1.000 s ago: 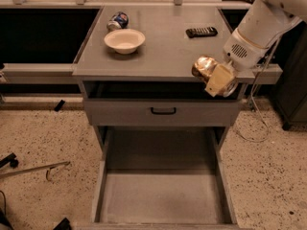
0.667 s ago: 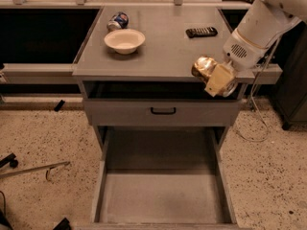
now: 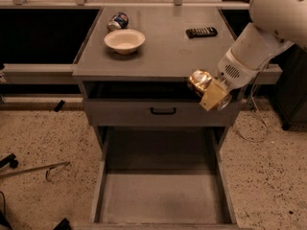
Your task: Place orange can into middle drawer
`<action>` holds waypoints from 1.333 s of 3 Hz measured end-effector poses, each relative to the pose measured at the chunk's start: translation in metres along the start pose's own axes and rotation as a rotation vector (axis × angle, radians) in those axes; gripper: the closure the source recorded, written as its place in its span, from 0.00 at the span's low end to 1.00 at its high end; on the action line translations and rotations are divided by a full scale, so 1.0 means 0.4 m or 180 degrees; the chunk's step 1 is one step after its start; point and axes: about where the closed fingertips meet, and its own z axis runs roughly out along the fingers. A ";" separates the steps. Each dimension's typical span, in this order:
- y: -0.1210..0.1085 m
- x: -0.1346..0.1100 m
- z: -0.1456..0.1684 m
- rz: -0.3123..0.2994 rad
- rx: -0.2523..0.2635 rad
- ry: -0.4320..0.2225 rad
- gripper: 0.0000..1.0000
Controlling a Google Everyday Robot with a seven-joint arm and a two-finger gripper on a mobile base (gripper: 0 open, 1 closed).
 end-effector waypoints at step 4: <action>0.046 0.168 0.292 -0.0002 -0.0114 0.0331 1.00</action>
Offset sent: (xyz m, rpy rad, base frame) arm -0.0584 -0.0023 -0.1882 -0.0861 0.1620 0.0449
